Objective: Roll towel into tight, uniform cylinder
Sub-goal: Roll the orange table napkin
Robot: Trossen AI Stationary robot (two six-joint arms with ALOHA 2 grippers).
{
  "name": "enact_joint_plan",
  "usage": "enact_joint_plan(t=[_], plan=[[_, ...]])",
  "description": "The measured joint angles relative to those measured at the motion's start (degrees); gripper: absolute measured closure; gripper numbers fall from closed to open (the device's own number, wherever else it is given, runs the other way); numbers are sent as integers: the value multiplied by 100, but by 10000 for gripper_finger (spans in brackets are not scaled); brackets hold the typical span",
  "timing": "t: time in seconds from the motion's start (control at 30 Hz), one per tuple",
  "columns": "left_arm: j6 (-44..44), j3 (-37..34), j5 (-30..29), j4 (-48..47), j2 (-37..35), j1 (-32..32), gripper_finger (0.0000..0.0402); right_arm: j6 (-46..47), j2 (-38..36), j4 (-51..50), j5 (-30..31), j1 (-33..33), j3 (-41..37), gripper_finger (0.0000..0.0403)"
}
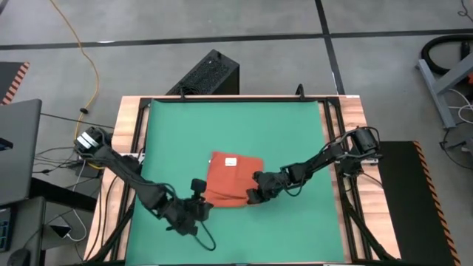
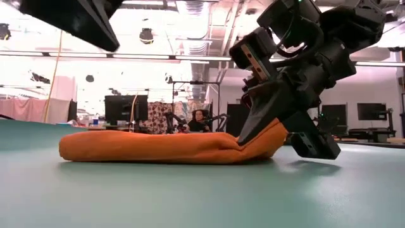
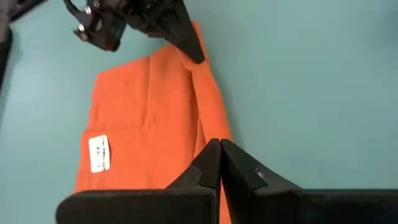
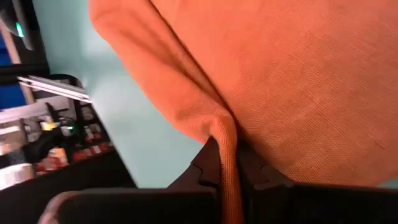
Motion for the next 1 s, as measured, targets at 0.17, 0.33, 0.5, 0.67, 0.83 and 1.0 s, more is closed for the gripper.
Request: enact_joint_plan(t=[0.17, 0.33, 0.5, 0.67, 0.83, 1.0], plan=[[-189, -203, -165, 320, 24, -176, 401, 321, -2, 15, -255, 4, 2, 377], [267, -1079, 262, 2007, 35, -164, 402, 373, -7, 36, -262, 20, 4, 377], [817, -1407, 603, 2561, 20, -356, 401, 484, -16, 719, -597, 13, 9, 377], [1624, -1618, -768, 2107, 18, -157, 401, 751, -39, 676, -846, 94, 11, 377], [2985, -2080, -60, 3332, 18, 679, 401, 572, -39, 240, -666, 257, 9, 377], [3530, -2520, 1740, 4253, 18, 1715, 402, 450, -39, 183, -478, 409, 11, 376]])
